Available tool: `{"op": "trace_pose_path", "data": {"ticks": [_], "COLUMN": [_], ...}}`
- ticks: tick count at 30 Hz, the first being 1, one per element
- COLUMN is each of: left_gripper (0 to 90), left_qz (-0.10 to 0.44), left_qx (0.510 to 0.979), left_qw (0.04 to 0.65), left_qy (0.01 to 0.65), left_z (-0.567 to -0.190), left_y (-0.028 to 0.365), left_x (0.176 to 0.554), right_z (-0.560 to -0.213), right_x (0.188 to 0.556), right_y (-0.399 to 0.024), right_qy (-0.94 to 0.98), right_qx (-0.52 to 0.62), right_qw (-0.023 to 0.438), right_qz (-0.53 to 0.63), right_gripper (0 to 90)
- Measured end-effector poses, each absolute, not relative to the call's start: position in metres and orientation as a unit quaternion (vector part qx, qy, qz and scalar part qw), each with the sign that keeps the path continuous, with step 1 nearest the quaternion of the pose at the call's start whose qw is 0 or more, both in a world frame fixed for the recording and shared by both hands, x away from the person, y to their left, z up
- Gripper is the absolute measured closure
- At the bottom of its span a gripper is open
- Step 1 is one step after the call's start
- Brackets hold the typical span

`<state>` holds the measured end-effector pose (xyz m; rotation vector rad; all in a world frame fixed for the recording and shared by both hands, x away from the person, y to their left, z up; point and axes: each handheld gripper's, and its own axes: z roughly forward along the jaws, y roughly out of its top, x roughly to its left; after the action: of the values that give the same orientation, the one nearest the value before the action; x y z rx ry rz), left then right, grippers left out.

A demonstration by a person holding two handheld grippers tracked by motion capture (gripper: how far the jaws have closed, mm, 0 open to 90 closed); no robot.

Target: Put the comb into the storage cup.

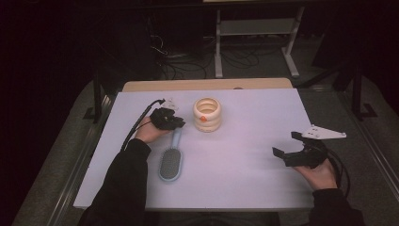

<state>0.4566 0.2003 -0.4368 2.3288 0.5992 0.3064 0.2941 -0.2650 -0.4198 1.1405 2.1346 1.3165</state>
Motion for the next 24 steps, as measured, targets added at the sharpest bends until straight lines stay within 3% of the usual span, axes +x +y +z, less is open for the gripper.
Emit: {"op": "trace_pose_path", "data": {"ticks": [10, 24], "left_gripper": [83.6, 87.0], "left_qz": [0.124, 0.119], "left_qx": [0.901, 0.906], "left_qw": [0.347, 0.322], "left_qy": [0.231, 0.248], "left_z": [-0.4399, -0.446], "left_y": [0.1965, 0.1981], "left_x": [0.4584, 0.4634], "right_z": [-0.4202, -0.4207], "right_x": [0.294, 0.2936], "right_y": [-0.2644, -0.2641], "right_qy": [0.762, 0.764], "right_qx": [0.405, 0.404], "right_qw": [0.19, 0.185], "right_qz": [0.469, 0.468], "right_gripper": [0.0, 0.0]}}
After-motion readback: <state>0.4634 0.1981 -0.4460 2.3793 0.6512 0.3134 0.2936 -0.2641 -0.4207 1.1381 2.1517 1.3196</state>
